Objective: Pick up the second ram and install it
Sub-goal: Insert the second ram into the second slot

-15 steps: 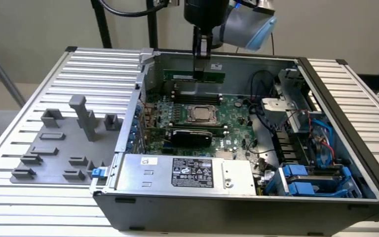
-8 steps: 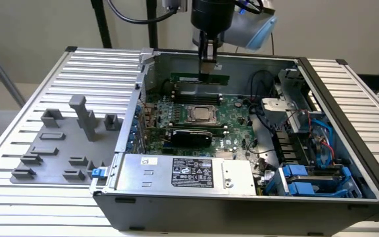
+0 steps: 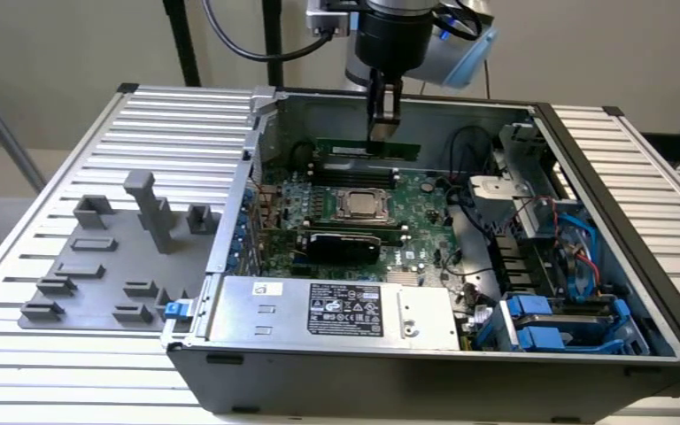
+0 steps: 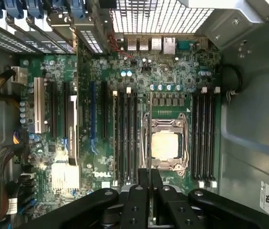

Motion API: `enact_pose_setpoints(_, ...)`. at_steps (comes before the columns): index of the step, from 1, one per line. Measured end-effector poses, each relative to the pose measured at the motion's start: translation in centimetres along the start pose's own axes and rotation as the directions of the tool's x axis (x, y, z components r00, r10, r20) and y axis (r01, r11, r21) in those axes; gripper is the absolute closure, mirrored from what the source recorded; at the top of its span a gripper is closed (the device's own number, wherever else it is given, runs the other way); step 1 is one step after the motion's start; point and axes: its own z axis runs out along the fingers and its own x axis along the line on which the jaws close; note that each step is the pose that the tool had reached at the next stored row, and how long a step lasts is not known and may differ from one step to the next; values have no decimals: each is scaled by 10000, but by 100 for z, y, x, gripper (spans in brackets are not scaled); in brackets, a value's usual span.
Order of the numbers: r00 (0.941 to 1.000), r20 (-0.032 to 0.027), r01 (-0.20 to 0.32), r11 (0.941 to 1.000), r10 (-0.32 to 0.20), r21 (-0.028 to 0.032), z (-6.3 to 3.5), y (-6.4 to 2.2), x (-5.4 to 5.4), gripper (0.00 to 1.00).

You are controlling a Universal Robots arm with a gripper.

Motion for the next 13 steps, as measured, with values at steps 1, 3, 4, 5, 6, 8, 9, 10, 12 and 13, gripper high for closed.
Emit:
enact_pose_setpoints(1, 10000, 0, 0, 10000, 0, 0, 0, 0, 0, 100)
enact_pose_setpoints(3, 10000, 1, 0, 10000, 0, 0, 1, 0, 0, 100)
enact_pose_setpoints(4, 10000, 2, 0, 10000, 0, 1, 1, 0, 0, 100)
enact_pose_setpoints(5, 10000, 2, 0, 10000, 0, 1, 1, 0, 0, 100)
enact_pose_setpoints(6, 10000, 2, 0, 10000, 0, 1, 1, 0, 0, 100)
enact_pose_setpoints(8, 10000, 2, 0, 10000, 0, 1, 1, 0, 0, 100)
enact_pose_setpoints(9, 10000, 2, 0, 10000, 0, 1, 1, 0, 0, 100)
enact_pose_setpoints(10, 10000, 2, 0, 10000, 0, 1, 1, 0, 0, 100)
enact_pose_setpoints(12, 10000, 2, 0, 10000, 0, 1, 1, 0, 0, 100)
enact_pose_setpoints(13, 10000, 2, 0, 10000, 0, 1, 1, 0, 0, 100)
